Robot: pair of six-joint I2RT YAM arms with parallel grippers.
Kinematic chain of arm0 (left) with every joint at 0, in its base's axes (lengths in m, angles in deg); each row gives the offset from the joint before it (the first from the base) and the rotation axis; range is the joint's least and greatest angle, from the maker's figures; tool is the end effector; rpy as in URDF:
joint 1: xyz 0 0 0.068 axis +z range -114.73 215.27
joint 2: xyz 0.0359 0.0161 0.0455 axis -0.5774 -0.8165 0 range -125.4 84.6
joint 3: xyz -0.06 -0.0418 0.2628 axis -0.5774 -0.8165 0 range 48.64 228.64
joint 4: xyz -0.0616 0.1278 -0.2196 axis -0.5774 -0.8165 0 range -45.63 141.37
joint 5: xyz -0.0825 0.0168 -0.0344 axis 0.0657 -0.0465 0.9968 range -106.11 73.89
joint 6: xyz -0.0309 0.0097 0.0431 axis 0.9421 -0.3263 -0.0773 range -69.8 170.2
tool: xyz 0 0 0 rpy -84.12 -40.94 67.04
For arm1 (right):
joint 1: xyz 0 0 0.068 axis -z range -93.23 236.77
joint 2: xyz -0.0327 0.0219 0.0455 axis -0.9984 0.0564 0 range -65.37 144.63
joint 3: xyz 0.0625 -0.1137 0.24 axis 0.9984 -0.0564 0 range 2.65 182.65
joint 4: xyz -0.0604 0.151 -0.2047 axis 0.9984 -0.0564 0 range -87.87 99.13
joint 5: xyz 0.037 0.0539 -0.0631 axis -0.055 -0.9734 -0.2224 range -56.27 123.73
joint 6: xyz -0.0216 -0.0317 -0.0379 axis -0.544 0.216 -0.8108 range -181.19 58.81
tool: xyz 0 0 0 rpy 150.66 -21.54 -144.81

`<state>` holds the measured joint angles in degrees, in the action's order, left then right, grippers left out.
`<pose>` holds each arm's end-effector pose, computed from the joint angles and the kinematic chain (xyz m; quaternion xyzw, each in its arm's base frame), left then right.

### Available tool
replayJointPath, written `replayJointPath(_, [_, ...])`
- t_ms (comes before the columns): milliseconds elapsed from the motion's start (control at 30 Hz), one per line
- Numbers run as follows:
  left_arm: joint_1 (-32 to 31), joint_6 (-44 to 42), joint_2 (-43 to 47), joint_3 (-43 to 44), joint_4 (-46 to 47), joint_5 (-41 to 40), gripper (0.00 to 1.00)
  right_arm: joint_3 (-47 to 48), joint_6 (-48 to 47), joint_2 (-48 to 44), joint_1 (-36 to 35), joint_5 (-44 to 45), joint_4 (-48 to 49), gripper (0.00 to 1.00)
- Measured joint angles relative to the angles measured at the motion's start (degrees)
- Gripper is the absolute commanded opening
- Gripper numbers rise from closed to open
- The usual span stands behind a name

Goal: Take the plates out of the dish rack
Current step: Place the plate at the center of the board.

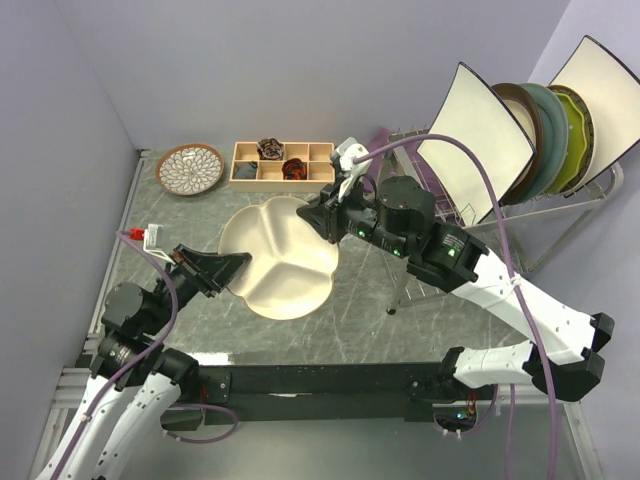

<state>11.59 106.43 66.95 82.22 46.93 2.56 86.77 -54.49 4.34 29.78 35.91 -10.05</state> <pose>0.0807 -0.0479 0.3400 -0.0544 0.6346 -0.5694 0.5197 0.1428 0.2173 0.4711 -0.3010 0.6715 0.3453 0.5825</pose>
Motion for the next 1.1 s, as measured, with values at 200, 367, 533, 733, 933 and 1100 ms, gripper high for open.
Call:
replayJointPath(200, [0.20,2.32,0.39,-2.58,-0.61,-0.50,0.01,-1.99,1.97,1.18,3.10,-3.65,0.33,0.00])
replayJointPath(367, [0.24,4.39,-0.37,-5.22,0.26,-0.09,0.01,-4.76,3.65,1.18,5.29,-5.44,0.76,0.07])
replayJointPath(533, [0.24,5.90,-1.33,-7.13,2.51,0.42,0.01,-5.64,4.02,1.18,6.51,-6.32,0.48,0.19])
replayJointPath(733, [0.24,5.97,-1.33,-7.15,2.16,0.39,0.01,-5.55,4.87,1.51,7.17,-5.99,2.05,0.35])
replayJointPath(933, [0.22,5.77,-1.73,-8.41,-6.23,0.76,0.01,-4.52,5.75,1.60,9.73,-3.72,8.07,0.45])
replayJointPath(1100, [0.13,4.90,-1.14,-8.39,-13.18,-1.03,0.01,-3.41,5.88,1.77,10.03,-3.41,8.28,0.66])
